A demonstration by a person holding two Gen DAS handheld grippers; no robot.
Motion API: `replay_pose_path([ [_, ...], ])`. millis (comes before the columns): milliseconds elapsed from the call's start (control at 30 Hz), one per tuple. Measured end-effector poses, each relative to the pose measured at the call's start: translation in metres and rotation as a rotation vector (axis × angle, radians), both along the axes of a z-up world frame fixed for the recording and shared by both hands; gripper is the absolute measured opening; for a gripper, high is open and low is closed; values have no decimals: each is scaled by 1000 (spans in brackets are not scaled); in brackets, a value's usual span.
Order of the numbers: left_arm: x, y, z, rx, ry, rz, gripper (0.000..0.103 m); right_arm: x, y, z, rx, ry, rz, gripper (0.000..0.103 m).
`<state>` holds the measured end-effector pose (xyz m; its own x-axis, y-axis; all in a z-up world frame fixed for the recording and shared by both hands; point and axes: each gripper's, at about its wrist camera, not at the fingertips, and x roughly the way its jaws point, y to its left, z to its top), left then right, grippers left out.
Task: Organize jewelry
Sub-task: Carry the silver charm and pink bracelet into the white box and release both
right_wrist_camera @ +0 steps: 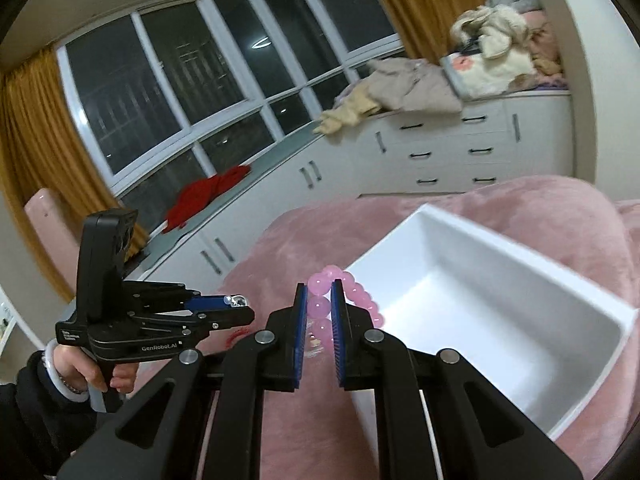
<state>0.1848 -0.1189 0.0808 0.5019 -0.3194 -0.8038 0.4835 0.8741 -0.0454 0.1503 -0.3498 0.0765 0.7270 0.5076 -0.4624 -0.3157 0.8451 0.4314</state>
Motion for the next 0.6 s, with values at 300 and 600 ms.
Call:
replay_pose_path([
  [300,43,-75,-9,19,47,-59,31,9,-50,-22,-50,91,-126,12],
  [600,80,-120,-55,43,154,-51,31,22,-57,-48,-104,161,-148,12],
])
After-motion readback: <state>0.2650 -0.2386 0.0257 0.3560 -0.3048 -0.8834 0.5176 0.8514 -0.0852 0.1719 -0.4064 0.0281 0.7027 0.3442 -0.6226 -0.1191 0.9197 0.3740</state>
